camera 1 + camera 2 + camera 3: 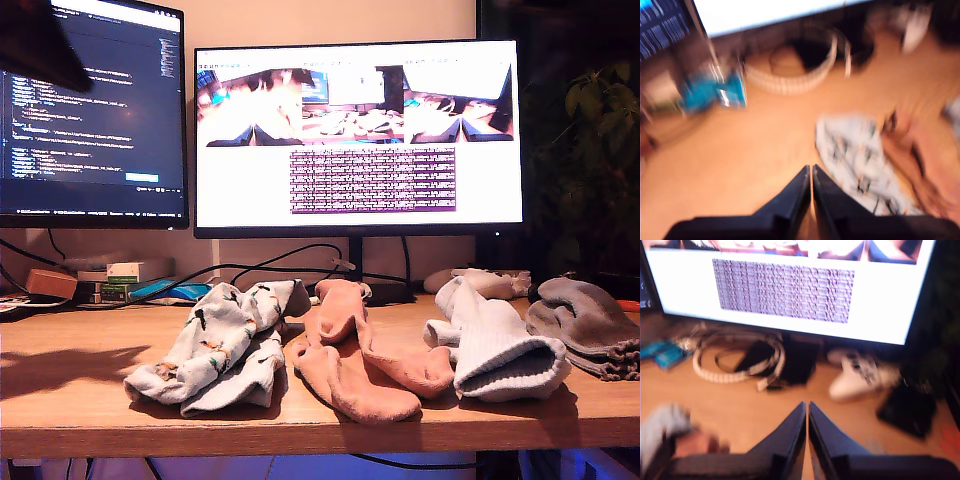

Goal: Pair up the socks based on colour and pattern, by placing them on top of one another

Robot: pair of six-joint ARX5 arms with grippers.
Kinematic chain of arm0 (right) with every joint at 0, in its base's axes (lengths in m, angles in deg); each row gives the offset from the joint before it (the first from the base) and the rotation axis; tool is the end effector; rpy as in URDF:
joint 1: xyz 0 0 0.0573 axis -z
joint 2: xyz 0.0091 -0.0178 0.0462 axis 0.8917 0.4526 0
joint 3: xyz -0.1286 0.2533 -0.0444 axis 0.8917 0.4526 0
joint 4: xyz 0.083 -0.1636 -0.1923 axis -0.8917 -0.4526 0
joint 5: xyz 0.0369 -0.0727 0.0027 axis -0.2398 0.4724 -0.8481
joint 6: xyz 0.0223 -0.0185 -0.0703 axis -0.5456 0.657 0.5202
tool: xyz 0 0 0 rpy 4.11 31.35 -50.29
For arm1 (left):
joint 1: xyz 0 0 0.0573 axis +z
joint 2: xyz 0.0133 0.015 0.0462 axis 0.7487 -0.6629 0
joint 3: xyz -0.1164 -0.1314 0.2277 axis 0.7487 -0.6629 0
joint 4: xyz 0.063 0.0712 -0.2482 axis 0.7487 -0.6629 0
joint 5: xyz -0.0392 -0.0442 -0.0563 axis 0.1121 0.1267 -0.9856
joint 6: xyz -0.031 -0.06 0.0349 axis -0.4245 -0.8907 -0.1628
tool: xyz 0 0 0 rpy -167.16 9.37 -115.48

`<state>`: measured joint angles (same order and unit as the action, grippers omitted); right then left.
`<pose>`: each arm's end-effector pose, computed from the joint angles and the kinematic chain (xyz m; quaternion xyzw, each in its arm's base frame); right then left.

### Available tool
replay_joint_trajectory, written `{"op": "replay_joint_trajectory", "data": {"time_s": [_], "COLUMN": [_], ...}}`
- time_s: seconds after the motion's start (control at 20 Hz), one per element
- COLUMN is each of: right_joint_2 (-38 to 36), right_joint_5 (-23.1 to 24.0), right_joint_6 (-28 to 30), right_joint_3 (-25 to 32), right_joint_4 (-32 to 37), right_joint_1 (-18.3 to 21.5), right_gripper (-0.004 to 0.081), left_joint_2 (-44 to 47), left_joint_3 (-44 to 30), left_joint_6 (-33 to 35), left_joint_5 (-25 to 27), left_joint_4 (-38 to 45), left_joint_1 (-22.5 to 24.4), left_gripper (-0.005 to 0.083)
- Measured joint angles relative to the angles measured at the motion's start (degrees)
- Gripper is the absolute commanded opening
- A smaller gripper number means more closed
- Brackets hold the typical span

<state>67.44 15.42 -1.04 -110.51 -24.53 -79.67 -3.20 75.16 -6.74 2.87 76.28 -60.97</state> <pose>0.2508 0.0697 0.3037 -0.0351 0.1137 0.1060 0.9872 0.2322 -0.0653 0.3065 0.0278 0.1844 -0.2218 0.9571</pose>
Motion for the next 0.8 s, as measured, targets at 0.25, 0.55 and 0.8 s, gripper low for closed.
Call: {"op": "replay_joint_trajectory", "data": {"time_s": [0.25, 0.55, 0.8], "right_joint_2": [-14.6, -23.8, -28.1], "right_joint_5": [-0.5, -0.5, -0.5], "right_joint_6": [0.0, 1.5, 1.5], "right_joint_3": [6.2, 7.2, 7.2], "right_joint_4": [-3.3, -14.4, -25.0], "right_joint_1": [0.0, 0.0, 0.0], "right_gripper": [-0.0010, -0.0010, -0.0010], "left_joint_2": [10.7, 19.9, 22.6], "left_joint_3": [-6.1, -6.1, -6.1], "left_joint_6": [0.0, 0.0, 0.0], "left_joint_5": [0.0, 0.0, 0.0], "left_joint_4": [-2.3, -9.2, -16.9], "left_joint_1": [0.0, 0.0, 0.0], "left_gripper": [-0.0019, -0.0019, -0.0019]}}
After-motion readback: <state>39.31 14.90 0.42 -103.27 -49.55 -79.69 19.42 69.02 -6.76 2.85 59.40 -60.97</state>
